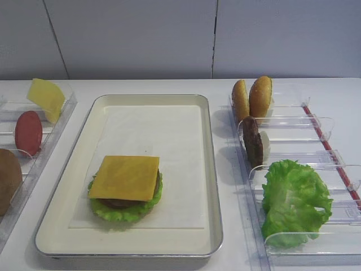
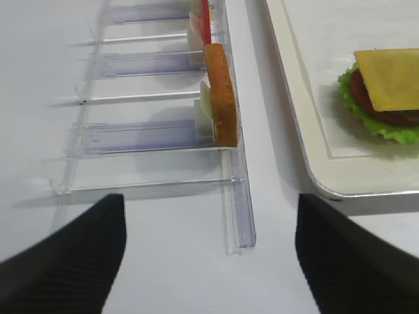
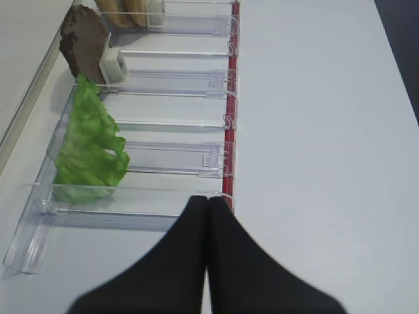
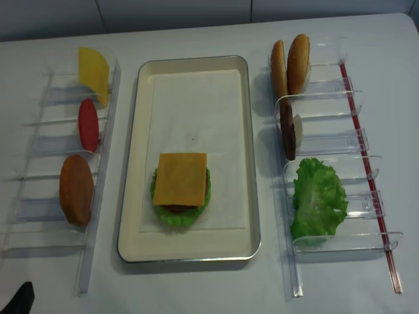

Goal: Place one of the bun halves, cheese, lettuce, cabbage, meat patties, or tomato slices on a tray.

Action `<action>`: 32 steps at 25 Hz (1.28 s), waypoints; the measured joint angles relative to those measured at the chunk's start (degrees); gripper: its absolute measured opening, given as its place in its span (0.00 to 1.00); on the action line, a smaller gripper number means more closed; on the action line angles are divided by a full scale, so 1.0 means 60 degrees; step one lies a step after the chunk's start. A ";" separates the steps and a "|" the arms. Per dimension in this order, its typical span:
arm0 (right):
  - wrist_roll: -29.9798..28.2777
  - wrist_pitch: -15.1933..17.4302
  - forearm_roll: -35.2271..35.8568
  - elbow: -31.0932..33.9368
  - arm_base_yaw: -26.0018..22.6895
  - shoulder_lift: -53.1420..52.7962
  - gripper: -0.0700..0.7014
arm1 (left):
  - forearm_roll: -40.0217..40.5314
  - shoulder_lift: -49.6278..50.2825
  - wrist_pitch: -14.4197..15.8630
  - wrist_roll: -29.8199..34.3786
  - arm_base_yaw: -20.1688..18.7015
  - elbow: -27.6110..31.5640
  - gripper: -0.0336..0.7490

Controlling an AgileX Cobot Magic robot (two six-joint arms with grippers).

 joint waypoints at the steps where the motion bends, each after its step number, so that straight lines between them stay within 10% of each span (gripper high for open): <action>1: 0.0000 0.0000 0.0000 0.0000 0.0000 0.0000 0.12 | 0.0000 0.0000 0.0000 0.0000 0.0000 0.0000 0.73; 32: 0.0017 0.0000 0.0000 0.0000 0.0000 0.0000 0.12 | 0.0000 0.0000 0.0000 -0.0024 0.0000 0.0000 0.73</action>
